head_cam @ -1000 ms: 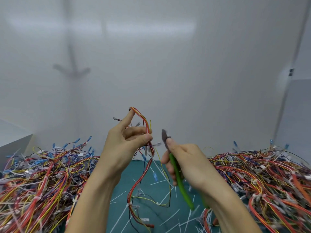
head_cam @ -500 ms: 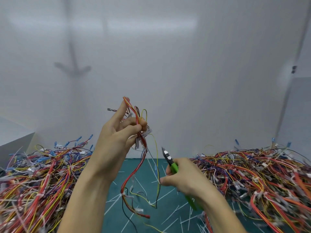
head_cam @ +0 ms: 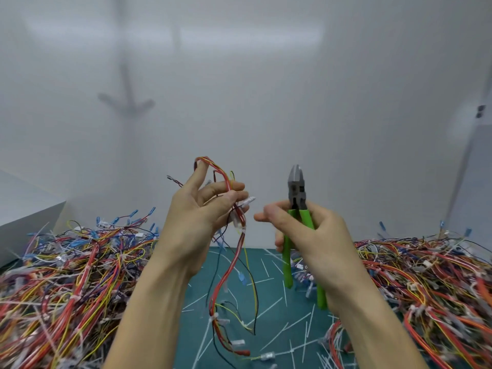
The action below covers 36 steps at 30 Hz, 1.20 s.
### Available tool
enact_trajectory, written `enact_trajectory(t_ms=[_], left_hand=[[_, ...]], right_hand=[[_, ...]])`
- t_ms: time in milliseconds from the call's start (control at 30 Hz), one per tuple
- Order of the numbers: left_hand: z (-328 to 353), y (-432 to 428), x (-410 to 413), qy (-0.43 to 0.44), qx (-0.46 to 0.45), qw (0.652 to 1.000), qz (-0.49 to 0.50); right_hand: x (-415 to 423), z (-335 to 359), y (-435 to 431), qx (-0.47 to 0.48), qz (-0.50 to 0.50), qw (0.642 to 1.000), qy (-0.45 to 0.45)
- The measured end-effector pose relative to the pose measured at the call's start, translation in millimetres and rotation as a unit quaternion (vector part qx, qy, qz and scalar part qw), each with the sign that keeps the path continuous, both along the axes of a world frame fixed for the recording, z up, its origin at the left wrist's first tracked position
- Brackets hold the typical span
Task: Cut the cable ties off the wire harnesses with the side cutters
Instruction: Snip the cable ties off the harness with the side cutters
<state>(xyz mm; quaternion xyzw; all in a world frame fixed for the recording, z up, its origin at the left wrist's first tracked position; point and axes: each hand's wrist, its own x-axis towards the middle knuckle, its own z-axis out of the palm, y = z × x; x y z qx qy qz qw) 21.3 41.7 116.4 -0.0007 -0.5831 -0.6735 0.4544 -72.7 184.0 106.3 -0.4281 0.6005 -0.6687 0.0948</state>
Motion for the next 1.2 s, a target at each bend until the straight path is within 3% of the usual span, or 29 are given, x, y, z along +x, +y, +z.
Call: enact_trajectory(t_ms=[200, 367, 533, 733, 1033, 1200], left_hand=[[-2.5, 12.1, -12.3, -0.033, -0.022, 0.999, -0.025], [-2.4, 12.1, -11.4, -0.056, -0.082, 0.995, -0.018], [0.2, 9.6, -7.1, -0.104, -0.119, 0.986, 0.06], [2.1, 6.9, -2.9, -0.101, -0.057, 0.98, 0.16], [8.8, 20.4, 2.5, -0.153, -0.069, 0.984, 0.052], [7.1, 17.9, 3.6, -0.223, -0.17, 0.96, 0.001]], right_hand=[[5.3, -5.4, -10.2, 0.033, -0.098, 0.993, 0.065], [-1.7, -3.3, -2.9, 0.013, -0.068, 0.997, 0.03], [-3.2, -2.9, -2.9, -0.033, -0.051, 0.998, -0.016], [-6.7, -3.8, -3.1, -0.097, -0.055, 0.991, -0.075], [-11.1, -4.6, -2.8, -0.145, -0.08, 0.978, -0.128], [-16.7, -5.8, -2.1, -0.153, -0.06, 0.973, -0.164]])
